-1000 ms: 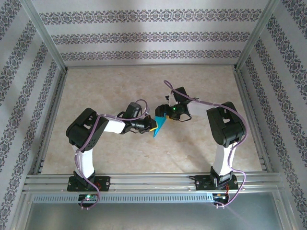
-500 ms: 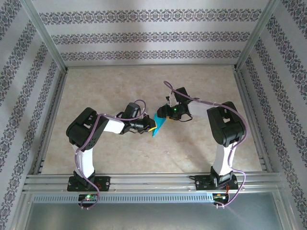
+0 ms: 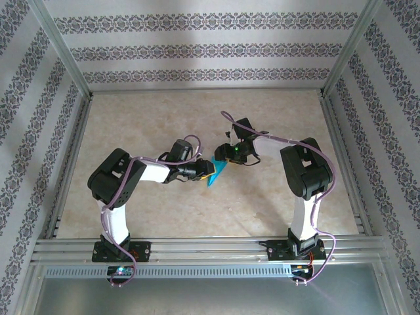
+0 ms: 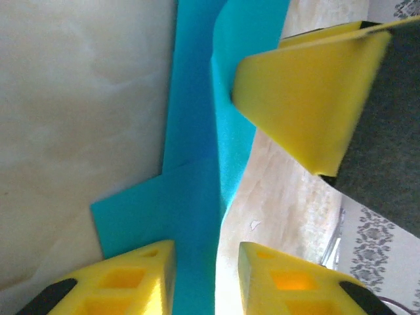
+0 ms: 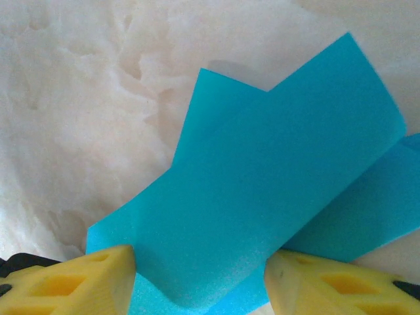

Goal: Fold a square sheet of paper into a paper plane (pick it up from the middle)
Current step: Fold the wing for the fifth time at the center of the table.

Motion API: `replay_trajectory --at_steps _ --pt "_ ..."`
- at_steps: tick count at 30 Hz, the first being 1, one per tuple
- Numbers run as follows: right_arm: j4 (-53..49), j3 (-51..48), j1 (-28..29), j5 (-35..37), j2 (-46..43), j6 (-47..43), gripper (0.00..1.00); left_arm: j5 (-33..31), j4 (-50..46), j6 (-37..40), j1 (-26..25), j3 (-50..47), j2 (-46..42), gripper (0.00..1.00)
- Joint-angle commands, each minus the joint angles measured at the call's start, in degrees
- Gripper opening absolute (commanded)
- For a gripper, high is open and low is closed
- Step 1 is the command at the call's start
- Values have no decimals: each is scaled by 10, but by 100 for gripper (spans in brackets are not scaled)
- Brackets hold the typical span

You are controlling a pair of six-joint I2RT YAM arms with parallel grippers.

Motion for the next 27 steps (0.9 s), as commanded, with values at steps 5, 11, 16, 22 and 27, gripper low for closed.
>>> replay_trajectory --at_steps 5,11,16,22,27 --pt "-33 -28 -8 36 42 18 64 -70 -97 81 -27 34 -28 33" --pt "0 -46 -17 0 23 28 65 -75 -111 81 -32 51 -16 30" --pt "40 -61 -28 -51 -22 47 67 -84 -117 89 -33 58 -21 21" --pt "80 -84 -43 -82 -111 78 75 -108 -143 136 -33 64 -50 11" --pt "85 -123 -66 -31 -180 93 79 -136 -189 205 -33 71 -87 8"
